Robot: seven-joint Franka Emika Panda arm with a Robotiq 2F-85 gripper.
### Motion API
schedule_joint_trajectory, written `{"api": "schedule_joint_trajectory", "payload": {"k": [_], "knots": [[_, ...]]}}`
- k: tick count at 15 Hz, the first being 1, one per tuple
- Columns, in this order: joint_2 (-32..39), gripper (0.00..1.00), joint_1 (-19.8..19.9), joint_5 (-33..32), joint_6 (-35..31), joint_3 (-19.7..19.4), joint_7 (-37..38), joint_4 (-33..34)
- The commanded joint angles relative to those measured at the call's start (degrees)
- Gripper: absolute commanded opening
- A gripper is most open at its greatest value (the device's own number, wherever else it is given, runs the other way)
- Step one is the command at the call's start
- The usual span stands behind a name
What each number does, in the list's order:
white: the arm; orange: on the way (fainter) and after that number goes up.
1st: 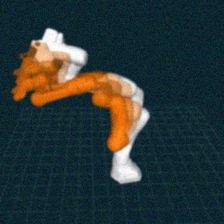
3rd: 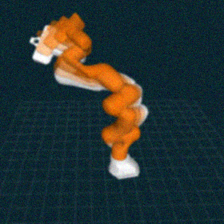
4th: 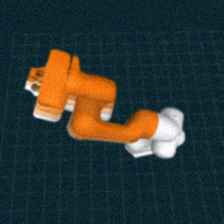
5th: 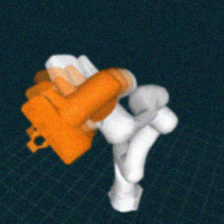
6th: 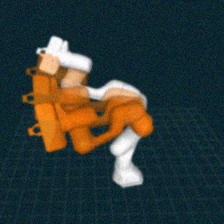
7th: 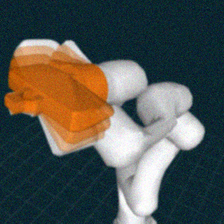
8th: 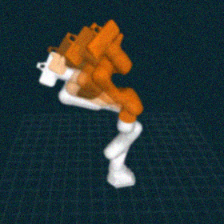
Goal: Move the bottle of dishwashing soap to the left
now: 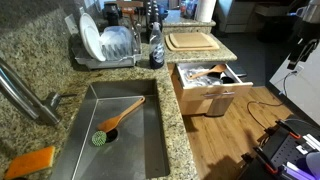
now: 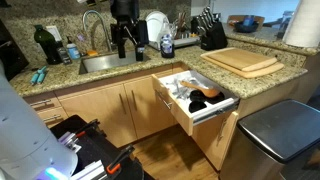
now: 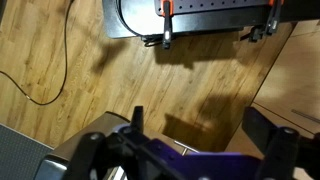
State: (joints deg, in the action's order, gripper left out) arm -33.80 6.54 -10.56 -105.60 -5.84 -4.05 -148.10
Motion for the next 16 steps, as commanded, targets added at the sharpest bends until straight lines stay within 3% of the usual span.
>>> {"api": "schedule_joint_trajectory", "payload": {"k": [1, 4, 8, 11, 16], "knots": [[0.01, 1.0, -0.06, 0.0, 0.1, -0.03, 0.04, 0.07], [0.01, 1.0, -0.06, 0.0, 0.1, -0.03, 0.04, 0.07], [11.87, 1.0, 0.34, -7.15, -5.56, 0.47, -2.01, 12.98], [19.11, 1.0, -1.81, -3.57, -9.33, -2.74, -11.47, 22.91], [33.29, 1.0, -3.11, 9.43, -11.94, -5.9, -33.53, 41.17]]}}
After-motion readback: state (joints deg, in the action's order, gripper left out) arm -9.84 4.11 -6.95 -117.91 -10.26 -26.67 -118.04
